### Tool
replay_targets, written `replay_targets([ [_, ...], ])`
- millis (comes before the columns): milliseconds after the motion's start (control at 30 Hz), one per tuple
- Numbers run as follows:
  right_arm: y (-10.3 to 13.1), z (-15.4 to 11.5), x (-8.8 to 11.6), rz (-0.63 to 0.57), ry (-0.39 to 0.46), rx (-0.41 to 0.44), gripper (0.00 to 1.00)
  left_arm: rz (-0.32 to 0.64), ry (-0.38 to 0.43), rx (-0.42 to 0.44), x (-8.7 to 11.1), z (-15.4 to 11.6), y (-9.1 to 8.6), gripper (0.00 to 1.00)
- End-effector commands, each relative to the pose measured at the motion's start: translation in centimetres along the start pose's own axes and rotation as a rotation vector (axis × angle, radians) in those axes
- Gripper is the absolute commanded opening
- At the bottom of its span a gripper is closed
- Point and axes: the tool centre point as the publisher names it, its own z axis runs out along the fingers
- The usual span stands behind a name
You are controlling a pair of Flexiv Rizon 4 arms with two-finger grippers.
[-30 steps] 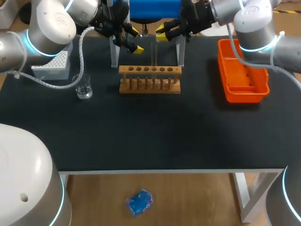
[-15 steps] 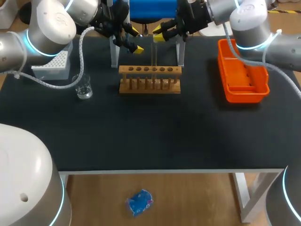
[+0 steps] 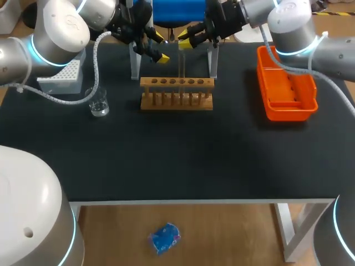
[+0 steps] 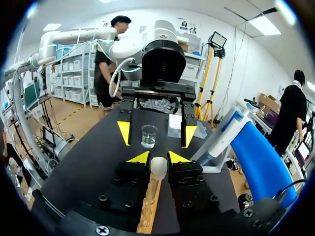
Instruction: Invert the test tube, pick up the pipette, mount the tip to pipette, aspirate from beaker and dispense into the tube, eject the tip, return the pipette, and cap with the stopper.
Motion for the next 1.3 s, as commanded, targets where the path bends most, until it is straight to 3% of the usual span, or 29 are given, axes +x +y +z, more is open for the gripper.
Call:
replay_targets([
  [33, -0.15, 0.04, -0.32, 0.003, 0.009, 0.004, 0.0, 0.001, 0.002, 0.001, -0.14, 0.08, 0.05, 1.0],
  [1300, -0.61, 0.71, -0.28, 0.025, 0.032, 0.004, 0.0, 0.001, 0.002, 0.001, -0.14, 0.08, 0.05, 1.0],
])
